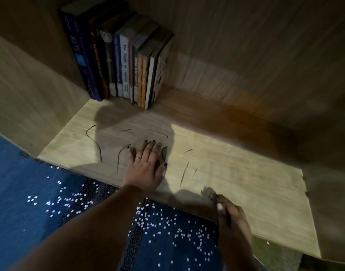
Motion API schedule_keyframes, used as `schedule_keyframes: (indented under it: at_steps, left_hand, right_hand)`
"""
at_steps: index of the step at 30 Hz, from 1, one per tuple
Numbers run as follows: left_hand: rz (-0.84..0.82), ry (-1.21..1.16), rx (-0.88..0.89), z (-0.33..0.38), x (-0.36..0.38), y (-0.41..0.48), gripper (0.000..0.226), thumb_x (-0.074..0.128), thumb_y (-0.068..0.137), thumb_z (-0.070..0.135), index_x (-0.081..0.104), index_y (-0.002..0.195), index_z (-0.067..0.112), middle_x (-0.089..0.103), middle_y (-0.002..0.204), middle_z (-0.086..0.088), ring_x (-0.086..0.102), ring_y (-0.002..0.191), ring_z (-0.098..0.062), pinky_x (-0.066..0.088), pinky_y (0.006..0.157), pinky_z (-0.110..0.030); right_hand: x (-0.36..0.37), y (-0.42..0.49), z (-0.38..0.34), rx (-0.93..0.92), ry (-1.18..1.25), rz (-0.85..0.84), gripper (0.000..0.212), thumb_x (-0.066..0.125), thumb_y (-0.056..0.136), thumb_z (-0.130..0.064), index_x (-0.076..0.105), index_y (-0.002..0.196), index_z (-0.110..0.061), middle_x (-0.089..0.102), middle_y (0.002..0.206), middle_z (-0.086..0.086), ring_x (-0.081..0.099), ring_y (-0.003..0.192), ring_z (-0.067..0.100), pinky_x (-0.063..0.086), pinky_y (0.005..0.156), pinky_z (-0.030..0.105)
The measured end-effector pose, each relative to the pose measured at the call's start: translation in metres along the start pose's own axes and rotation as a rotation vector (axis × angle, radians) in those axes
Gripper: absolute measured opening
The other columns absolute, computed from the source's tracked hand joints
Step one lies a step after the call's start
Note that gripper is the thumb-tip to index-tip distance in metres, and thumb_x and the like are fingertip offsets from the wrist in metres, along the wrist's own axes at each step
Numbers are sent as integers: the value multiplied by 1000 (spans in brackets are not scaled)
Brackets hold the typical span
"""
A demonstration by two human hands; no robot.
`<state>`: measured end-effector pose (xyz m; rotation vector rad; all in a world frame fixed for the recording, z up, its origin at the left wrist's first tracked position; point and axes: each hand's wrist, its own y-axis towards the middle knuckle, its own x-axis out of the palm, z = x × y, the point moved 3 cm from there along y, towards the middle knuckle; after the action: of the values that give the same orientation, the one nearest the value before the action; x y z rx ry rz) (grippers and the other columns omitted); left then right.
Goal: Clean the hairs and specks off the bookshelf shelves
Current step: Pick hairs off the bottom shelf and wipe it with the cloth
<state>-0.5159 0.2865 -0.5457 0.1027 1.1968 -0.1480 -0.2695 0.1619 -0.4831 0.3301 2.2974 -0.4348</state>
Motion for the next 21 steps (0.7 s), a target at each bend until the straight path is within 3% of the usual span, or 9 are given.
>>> schedule_keyframes:
  at_steps: [4,6,10,16,21]
  left_hand:
    - [49,9,6,-1,-1,-3,71,25,96,57,23,153,14,25,160,-11,14,150,-28,2,121,-56]
    - [74,0,2,-1,0,-4,71,30,96,56,23,152,14,25,159,-11,15,149,-28,-1,121,-53]
    - [104,-26,19,-2,0,-4,72,31,94,57,24,152,14,25,160,-10,14,150,-27,-2,120,-53]
    - [140,-23,24,-2,3,-1,75,30,91,61,31,148,13,30,157,-11,20,147,-30,4,120,-57]
    - [163,-8,25,-3,5,-1,75,36,89,63,35,146,14,35,153,-11,27,143,-31,6,119,-58]
  right_hand:
    - [25,28,-26,-115,-167,21,32,47,96,-35,53,128,-39,52,127,-12,50,104,9,45,94,31]
    - [37,43,-32,-209,-328,4,34,46,96,-36,52,129,-41,51,131,-14,49,109,12,44,96,39]
    - [52,54,-33,-325,-561,-57,36,40,99,-36,51,133,-38,43,142,-16,41,116,15,37,96,39]
    - [60,65,-27,-455,-539,2,30,48,95,-29,65,120,-29,54,129,-10,42,108,19,39,85,41]
    - [60,98,-36,-429,-490,65,26,52,93,-24,70,111,-23,58,116,-4,43,100,23,45,81,43]
